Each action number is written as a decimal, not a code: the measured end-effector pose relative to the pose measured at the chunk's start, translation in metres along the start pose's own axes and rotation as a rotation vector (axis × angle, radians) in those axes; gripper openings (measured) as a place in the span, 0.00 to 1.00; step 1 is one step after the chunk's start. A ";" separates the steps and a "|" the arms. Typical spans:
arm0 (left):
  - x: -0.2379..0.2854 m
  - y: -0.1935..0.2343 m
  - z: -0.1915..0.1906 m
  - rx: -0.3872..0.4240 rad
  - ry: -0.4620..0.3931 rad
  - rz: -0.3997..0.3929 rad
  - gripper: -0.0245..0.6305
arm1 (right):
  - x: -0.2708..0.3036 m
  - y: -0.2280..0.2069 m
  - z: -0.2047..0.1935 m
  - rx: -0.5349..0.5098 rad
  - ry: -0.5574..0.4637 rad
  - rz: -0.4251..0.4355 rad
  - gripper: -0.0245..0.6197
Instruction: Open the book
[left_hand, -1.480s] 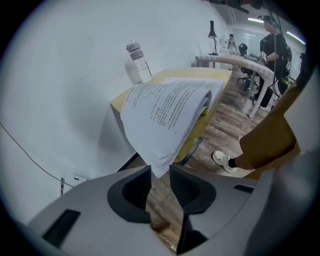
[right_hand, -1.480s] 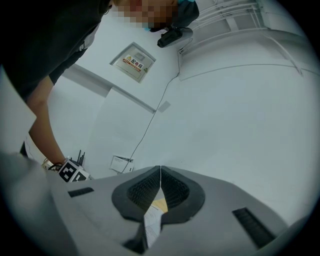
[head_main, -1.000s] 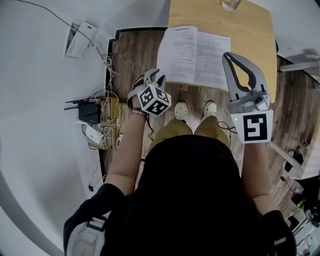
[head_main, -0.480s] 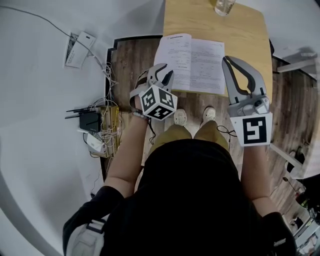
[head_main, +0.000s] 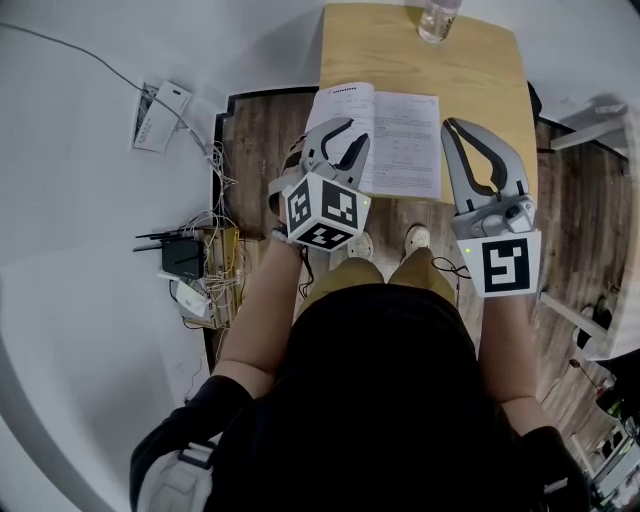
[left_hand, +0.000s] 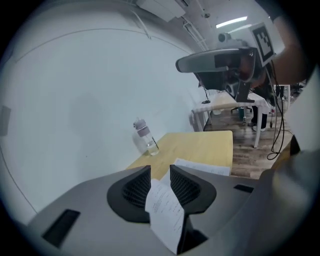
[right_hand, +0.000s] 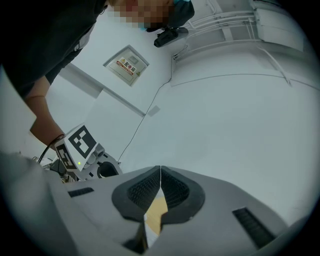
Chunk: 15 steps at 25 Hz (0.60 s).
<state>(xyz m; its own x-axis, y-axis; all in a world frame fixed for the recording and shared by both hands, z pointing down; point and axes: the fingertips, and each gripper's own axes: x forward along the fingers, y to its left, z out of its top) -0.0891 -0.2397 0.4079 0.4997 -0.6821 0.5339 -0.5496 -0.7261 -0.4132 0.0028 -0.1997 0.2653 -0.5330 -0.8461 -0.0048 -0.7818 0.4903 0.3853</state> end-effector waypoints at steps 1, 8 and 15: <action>-0.002 0.001 0.008 -0.006 -0.020 0.002 0.23 | 0.000 0.000 0.001 0.001 -0.006 0.000 0.08; -0.017 -0.007 0.072 -0.007 -0.148 -0.010 0.23 | -0.015 -0.016 0.006 0.021 -0.035 -0.007 0.08; -0.038 -0.008 0.117 -0.002 -0.265 -0.010 0.24 | -0.018 -0.020 0.023 0.042 -0.073 0.000 0.08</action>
<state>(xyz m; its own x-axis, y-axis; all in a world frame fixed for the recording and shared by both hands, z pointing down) -0.0258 -0.2184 0.3048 0.6630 -0.6741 0.3255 -0.5450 -0.7328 -0.4074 0.0209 -0.1894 0.2360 -0.5543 -0.8292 -0.0727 -0.7936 0.5001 0.3464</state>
